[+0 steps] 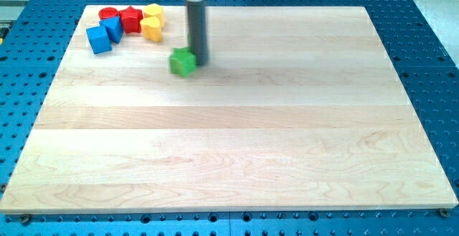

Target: Push the green circle at the bottom of the heart

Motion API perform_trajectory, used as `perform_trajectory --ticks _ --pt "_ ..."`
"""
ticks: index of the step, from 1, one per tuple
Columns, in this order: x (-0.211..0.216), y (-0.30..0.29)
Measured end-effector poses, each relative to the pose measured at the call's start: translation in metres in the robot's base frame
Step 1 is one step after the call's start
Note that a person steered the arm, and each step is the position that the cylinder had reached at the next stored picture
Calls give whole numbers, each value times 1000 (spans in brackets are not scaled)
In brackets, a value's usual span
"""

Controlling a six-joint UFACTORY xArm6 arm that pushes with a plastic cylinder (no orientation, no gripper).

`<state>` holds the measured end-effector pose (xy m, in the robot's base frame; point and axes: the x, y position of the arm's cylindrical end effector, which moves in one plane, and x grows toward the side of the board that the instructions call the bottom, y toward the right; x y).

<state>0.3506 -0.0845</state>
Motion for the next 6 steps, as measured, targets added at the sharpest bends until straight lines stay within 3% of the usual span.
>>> perform_trajectory --ticks 1,2,3,4,6 --pt "-22 -15" --pt "18 -8" --pt "4 59" --pt "-37 57" --pt "-57 -40"
